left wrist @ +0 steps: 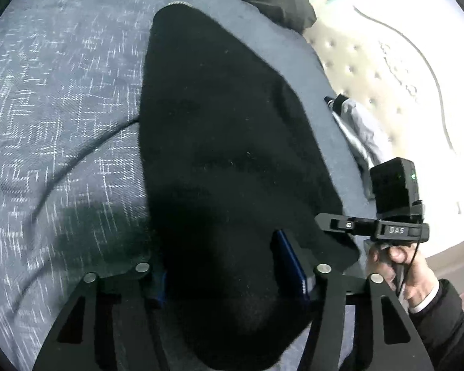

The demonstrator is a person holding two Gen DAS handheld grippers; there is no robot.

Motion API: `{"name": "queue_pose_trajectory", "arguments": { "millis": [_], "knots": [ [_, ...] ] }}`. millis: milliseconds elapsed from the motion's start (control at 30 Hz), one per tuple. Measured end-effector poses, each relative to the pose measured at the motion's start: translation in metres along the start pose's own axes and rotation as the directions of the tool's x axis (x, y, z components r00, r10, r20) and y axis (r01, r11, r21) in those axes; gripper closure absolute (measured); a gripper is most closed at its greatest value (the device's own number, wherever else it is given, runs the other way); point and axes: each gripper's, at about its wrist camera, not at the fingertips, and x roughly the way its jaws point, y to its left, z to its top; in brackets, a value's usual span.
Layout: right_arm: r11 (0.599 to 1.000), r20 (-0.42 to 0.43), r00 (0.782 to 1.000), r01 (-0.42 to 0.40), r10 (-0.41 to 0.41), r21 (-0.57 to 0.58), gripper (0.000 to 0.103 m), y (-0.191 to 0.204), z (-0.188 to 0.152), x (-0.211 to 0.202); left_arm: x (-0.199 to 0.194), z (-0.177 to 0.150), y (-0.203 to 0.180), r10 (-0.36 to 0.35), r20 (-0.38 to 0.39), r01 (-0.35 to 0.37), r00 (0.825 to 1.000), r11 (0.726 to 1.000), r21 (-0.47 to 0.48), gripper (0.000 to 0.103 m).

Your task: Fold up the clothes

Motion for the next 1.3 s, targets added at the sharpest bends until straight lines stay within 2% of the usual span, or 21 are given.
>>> {"name": "queue_pose_trajectory", "arguments": {
  "millis": [100, 300, 467, 700, 933, 1133, 1300],
  "knots": [
    [1.0, -0.008, 1.0, 0.009, -0.009, 0.005, 0.061, -0.001, 0.003, 0.002, 0.001, 0.002, -0.005, 0.02, -0.001, -0.02, 1.0, 1.0, 0.017, 0.042],
    [1.0, 0.011, 1.0, 0.026, -0.026, 0.008, 0.052, -0.002, 0.005, 0.01, 0.008, 0.005, 0.005, 0.003, 0.0, -0.003, 1.0, 1.0, -0.004, 0.041],
    [0.999, 0.033, 0.999, 0.043, -0.043, 0.001, 0.051, 0.002, 0.006, 0.012, 0.012, 0.007, 0.005, 0.007, -0.002, -0.007, 1.0, 1.0, -0.006, 0.04],
    [0.998, 0.052, 0.997, 0.052, -0.05, -0.036, 0.064, 0.004, 0.004, 0.007, 0.011, 0.008, -0.001, 0.039, -0.003, -0.039, 0.999, 0.999, 0.011, 0.042],
    [0.999, 0.047, 0.998, 0.043, -0.041, -0.033, 0.064, 0.005, 0.011, 0.014, 0.015, 0.011, 0.006, 0.028, -0.008, -0.028, 1.0, 1.0, 0.011, 0.041],
    [0.997, 0.061, 0.997, 0.046, -0.042, -0.065, 0.065, 0.006, 0.006, 0.007, 0.019, 0.013, 0.004, 0.014, -0.009, -0.014, 1.0, 1.0, 0.012, 0.036],
    [0.992, 0.088, 0.994, 0.068, -0.059, -0.101, 0.069, 0.011, 0.001, -0.006, 0.014, 0.015, -0.003, 0.046, 0.001, -0.046, 0.999, 0.999, 0.029, 0.044]
  ]
}}
